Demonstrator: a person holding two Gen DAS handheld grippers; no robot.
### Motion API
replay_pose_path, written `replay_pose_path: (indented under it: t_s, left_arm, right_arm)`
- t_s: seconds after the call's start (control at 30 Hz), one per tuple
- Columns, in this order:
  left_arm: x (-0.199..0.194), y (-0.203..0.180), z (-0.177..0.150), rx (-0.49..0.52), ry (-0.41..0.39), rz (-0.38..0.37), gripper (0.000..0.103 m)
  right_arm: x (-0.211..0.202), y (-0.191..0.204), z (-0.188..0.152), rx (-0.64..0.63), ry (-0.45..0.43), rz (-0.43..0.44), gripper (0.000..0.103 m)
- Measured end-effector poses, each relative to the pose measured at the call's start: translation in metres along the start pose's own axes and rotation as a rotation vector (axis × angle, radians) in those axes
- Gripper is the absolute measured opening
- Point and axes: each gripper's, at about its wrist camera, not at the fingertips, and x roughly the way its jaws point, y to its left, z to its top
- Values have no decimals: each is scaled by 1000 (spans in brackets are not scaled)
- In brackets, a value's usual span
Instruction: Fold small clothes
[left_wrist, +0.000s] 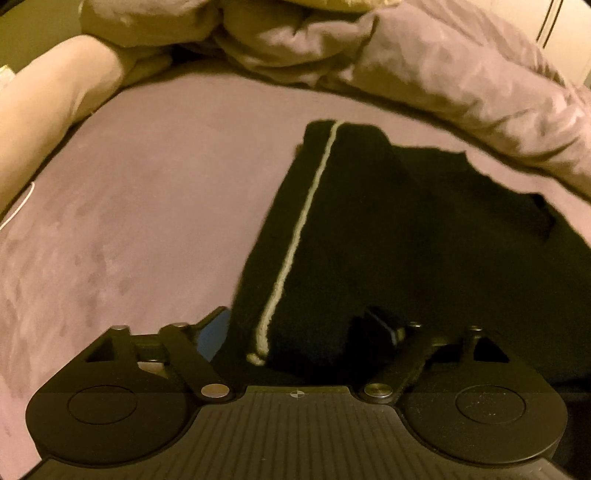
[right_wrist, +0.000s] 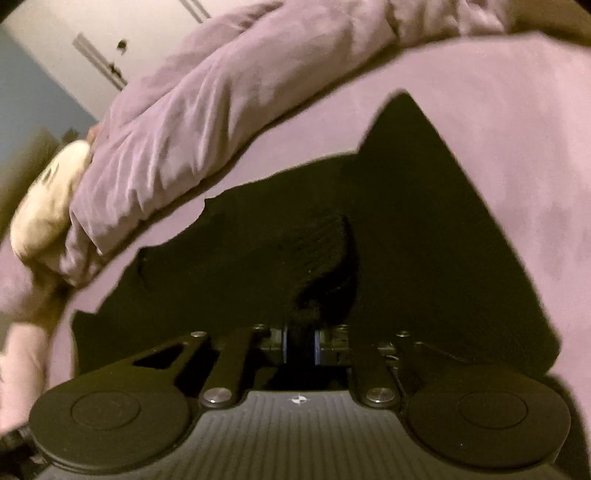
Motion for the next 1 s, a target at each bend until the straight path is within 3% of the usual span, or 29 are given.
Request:
replay_pose_path:
  t_s: [0.13,0.23,0.57,0.7,0.9,1.0]
  left_arm:
    - [5,2,-2,15,20,-11,83]
    - [11,1,-4,53,48,4,84]
    - [8,8,-4,49,42,-1,85]
    - [12,7,-1,46,55,19,85]
    - [12,12,1,13,67,10,85]
    - [10,10,-2,23,61,9,85]
  right_arm:
    - [-16,5,-1,-96,-94,-74,11]
    - [10,-4,-8,-128,-1,-161,12]
    - [7,-12,-5,-50,32,-109,18]
    - [-1,-15,-2,-17,35,-94,27]
    - [-29,-26,4,2,-57,-131,29]
    - [-23,-39,5,35,-31,-172,29]
